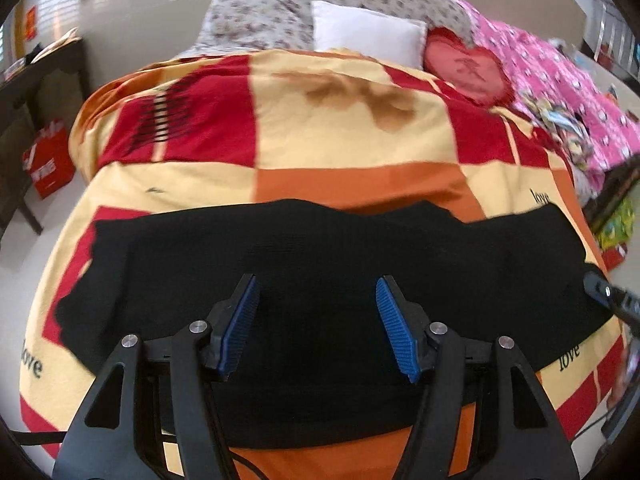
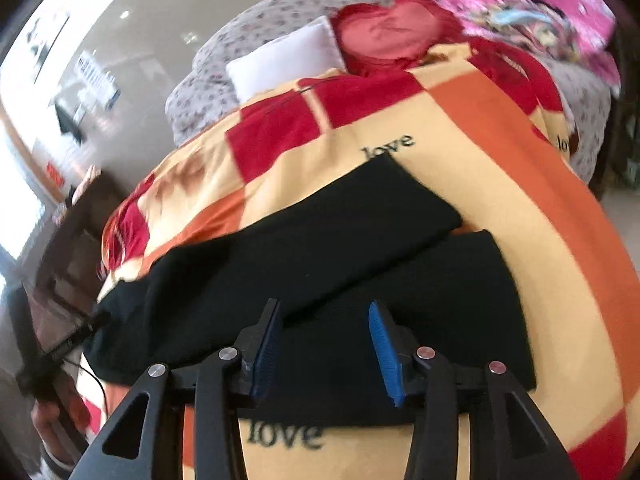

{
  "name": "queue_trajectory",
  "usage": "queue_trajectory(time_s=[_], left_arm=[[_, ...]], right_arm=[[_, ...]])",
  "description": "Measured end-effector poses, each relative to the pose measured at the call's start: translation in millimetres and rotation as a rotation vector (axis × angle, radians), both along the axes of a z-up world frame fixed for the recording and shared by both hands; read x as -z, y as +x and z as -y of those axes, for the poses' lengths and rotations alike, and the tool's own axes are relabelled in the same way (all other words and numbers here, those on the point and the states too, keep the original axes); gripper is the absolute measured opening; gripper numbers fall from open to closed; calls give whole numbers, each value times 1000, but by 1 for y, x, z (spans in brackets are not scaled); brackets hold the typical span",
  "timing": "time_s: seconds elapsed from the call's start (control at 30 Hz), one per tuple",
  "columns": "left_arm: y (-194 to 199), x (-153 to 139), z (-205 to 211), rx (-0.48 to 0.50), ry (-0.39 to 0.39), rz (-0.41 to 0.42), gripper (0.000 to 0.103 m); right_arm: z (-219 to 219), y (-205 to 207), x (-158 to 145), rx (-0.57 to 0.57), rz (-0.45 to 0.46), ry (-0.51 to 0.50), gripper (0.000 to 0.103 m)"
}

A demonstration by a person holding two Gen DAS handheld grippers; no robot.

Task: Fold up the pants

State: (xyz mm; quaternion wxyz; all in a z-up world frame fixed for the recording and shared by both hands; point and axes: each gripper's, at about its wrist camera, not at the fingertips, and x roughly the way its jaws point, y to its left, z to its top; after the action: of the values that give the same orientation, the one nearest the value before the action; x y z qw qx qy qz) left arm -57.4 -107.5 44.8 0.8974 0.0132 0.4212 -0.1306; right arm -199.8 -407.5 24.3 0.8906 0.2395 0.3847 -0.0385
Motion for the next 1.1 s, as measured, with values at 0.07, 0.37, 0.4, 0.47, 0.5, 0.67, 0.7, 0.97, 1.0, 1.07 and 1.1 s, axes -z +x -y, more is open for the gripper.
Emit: queue_trajectory(time_s=[0.07,0.37,0.4,0.47,0.5,0.67,0.7,0.97,1.0,1.07,1.1], left_arm=[[0,1,10,19,21,4,61],[-1,6,13,17,52,-10,61],[-2,4,11,14,46,-8,61],[-5,1,5,9,33,-3,61],[-7,0,3,8,27,0,61],[-10,3,-5,-6,28,-8,61],[-10,5,-6,-9,31,-18,61],[-19,-4,-36,-57,90,21,61],[-18,-5,-42,-70,94,24,61],[-16,-7,-59,-111,106,36,61],[-15,-8,-70,-142,111,42,61]], right_arm=[[6,12,7,3,-5,44,45],[26,36,13,33,132,158,5],[23,26,4,23,151,134,5],[22,3,-14,17,178,86,5],[21,-9,-22,14,186,70,5],[15,-40,-15,19,100,3,4],[16,-38,-5,26,64,2,4],[29,-60,-30,170,-28,-239,19],[28,-63,-41,167,8,-228,19],[21,-60,-53,124,46,-221,20],[13,-55,-56,102,50,-234,20]])
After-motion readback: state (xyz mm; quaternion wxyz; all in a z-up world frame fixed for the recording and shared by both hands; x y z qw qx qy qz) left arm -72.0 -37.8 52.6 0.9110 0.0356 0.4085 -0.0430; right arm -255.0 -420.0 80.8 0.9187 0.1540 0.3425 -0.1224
